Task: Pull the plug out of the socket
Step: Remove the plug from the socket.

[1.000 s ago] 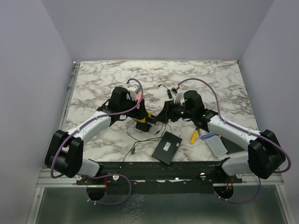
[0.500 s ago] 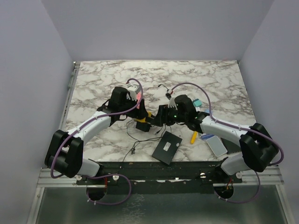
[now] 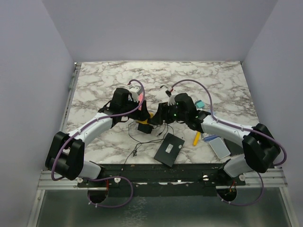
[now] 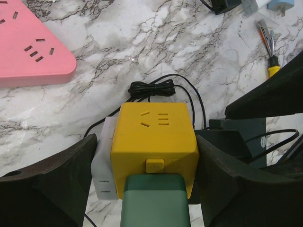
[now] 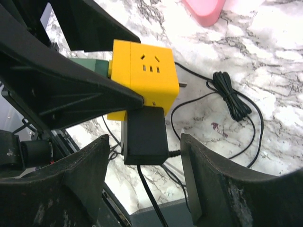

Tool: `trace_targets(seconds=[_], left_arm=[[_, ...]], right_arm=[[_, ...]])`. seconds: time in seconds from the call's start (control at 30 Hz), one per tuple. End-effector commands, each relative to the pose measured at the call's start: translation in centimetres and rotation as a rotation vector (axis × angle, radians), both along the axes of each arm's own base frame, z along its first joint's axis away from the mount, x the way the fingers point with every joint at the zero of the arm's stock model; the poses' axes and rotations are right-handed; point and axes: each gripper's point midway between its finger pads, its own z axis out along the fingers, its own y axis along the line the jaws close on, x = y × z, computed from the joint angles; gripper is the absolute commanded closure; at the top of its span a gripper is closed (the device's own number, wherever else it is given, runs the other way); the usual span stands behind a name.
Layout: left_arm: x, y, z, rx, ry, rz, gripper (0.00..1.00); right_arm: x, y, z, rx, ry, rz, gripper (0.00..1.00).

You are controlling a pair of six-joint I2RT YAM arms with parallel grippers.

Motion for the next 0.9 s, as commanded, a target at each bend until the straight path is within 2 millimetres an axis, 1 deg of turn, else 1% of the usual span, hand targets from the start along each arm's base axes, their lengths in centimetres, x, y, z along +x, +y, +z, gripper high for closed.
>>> trace_targets(seconds=[0.0,0.33,0.47,0.67,0.77,0.87], left_arm=[[1.2,-1.5,3.2,-0.078,-0.081,-0.030,1.00],[1.1,-1.5,3.3,-0.080,-0.081,-0.032,1.00],[1.1,-1.5,3.2,-0.080,-0.081,-0.031,1.00],[1.1,-1.5,3.3,-0.081,-0.083,-0.033,1.00],[1.1,-1.5,3.4,-0.082,-0.085,-0.032,1.00],[1.1,-1.4,3.5,-0.082,-0.087,-0.032,1.00]], right_arm=[[1.0,0.6,-0.1,-0.037,-0.032,-0.006,0.34],[0.1,2.5,-1.1,-0.039,0.012,0.044,0.38],[0.1,2.6,-1.4,-0.046,0.022,0.028,0.40],[1.0,2.2,-1.3,-0.076,0.029,-0.024,0.40],[1.1,2.2,-1.3,-0.074,0.034,-0.034,0.45],[1.0,2.4,-1.5,-0.073,0.044,-0.030,0.56]])
